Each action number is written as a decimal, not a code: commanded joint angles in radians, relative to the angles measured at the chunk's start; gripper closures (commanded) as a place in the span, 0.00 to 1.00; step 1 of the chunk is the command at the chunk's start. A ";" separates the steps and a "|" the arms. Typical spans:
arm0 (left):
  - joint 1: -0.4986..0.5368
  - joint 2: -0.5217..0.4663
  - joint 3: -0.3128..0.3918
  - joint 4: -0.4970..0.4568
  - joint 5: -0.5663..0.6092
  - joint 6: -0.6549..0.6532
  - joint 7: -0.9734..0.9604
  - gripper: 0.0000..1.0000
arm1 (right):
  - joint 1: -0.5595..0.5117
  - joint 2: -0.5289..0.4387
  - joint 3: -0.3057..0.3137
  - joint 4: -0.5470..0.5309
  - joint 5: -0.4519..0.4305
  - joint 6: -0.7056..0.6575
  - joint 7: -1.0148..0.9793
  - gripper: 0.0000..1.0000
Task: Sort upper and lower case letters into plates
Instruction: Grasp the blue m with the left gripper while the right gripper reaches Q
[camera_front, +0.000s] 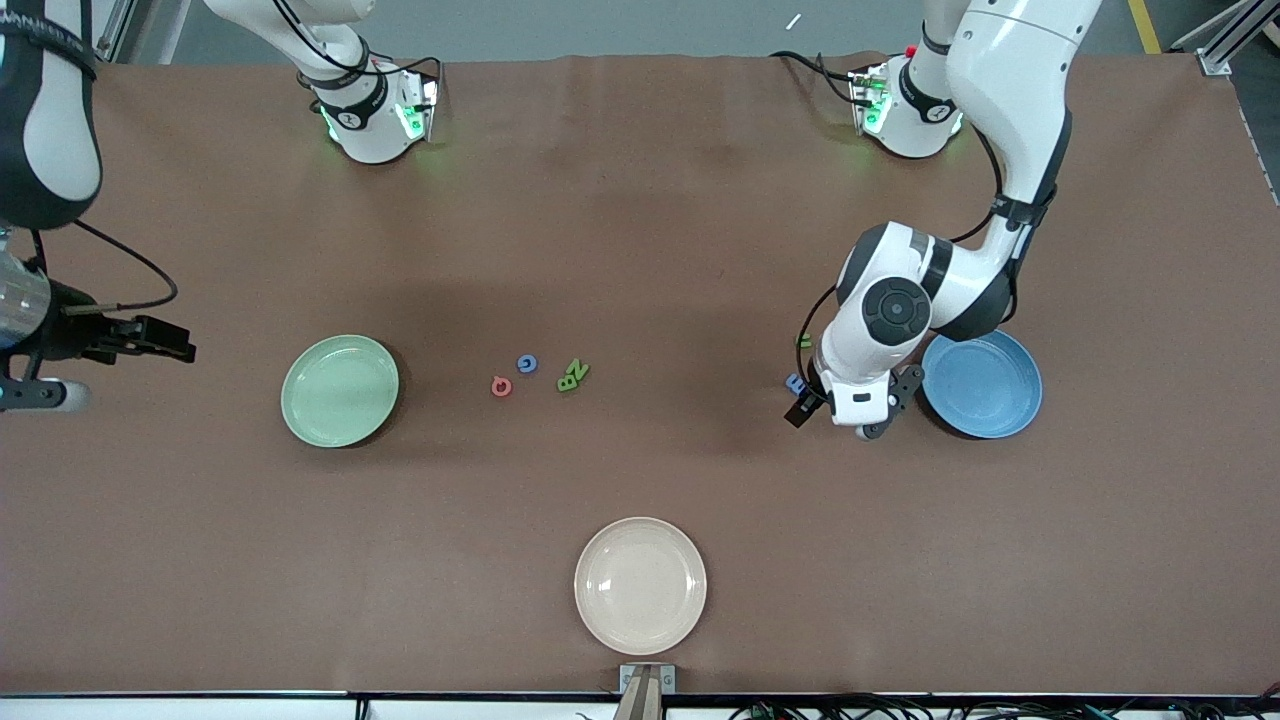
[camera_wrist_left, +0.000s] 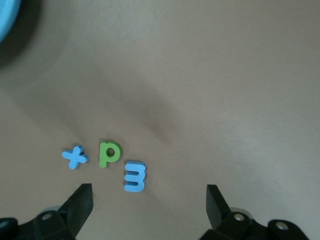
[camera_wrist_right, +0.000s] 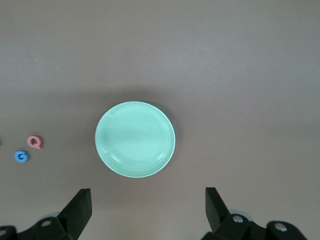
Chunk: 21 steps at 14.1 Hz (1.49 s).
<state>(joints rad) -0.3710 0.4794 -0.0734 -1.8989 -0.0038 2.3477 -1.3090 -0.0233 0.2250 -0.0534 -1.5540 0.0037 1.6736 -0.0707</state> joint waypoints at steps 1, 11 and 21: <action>-0.017 0.002 0.006 -0.052 0.018 0.045 -0.047 0.00 | -0.004 0.002 0.010 0.003 0.007 -0.006 0.154 0.00; -0.025 0.094 0.004 -0.069 0.018 0.177 -0.096 0.08 | 0.246 0.089 0.014 -0.176 0.090 0.325 0.926 0.00; -0.031 0.113 0.004 -0.068 0.018 0.179 -0.096 0.50 | 0.414 0.281 0.014 -0.212 0.091 0.555 1.163 0.00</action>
<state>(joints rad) -0.3986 0.5831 -0.0733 -1.9621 -0.0038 2.5190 -1.3813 0.3847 0.5008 -0.0315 -1.7438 0.0906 2.2118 1.0770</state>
